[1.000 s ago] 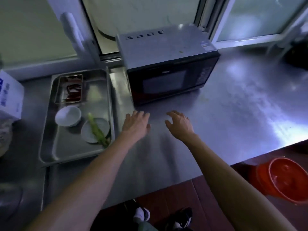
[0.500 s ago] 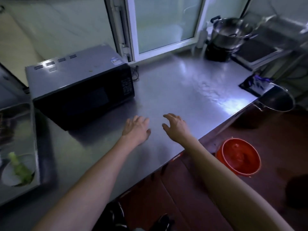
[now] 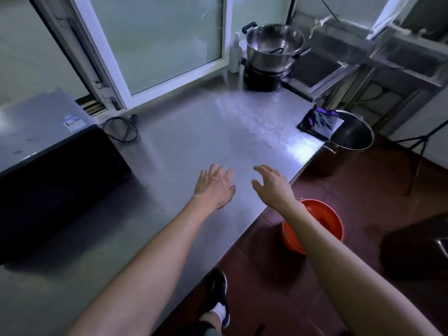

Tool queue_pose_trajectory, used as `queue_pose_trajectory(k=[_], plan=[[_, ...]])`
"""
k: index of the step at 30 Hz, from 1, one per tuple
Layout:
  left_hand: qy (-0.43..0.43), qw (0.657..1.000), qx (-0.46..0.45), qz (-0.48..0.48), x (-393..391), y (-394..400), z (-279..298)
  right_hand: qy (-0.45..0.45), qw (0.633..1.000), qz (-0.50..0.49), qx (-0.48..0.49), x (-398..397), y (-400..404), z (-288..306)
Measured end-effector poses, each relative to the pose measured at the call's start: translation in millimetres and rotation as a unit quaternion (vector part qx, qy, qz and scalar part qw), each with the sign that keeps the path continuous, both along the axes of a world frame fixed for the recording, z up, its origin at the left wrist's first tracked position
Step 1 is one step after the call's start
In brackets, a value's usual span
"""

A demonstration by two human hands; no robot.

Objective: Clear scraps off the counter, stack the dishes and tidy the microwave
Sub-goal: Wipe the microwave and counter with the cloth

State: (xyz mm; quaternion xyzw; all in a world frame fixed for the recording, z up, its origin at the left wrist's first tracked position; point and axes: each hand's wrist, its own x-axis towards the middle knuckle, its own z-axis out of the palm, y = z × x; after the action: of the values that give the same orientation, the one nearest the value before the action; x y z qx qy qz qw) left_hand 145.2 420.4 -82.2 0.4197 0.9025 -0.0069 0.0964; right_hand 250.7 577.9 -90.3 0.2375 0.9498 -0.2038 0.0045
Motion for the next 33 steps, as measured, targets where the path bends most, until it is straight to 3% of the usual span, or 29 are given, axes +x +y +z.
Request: queue_pose_trajectory(k=[15, 24, 33], plan=[[-0.075, 0.995, -0.002, -0.073, -53.9, 239.8, -8.3, -0.028, 0.993, -0.114, 0.008, -6.8, 221.4, -8.4], [-0.091, 0.995, -0.008, -0.03, -50.3, 371.1, -12.9, -0.039, 0.997, -0.07, -0.006, -11.5, 355.0, -19.2], [-0.105, 0.994, -0.005, -0.02, -59.0, 447.2, -37.3, -0.066, 0.997, -0.037, 0.011, -33.1, 438.2, -39.4]])
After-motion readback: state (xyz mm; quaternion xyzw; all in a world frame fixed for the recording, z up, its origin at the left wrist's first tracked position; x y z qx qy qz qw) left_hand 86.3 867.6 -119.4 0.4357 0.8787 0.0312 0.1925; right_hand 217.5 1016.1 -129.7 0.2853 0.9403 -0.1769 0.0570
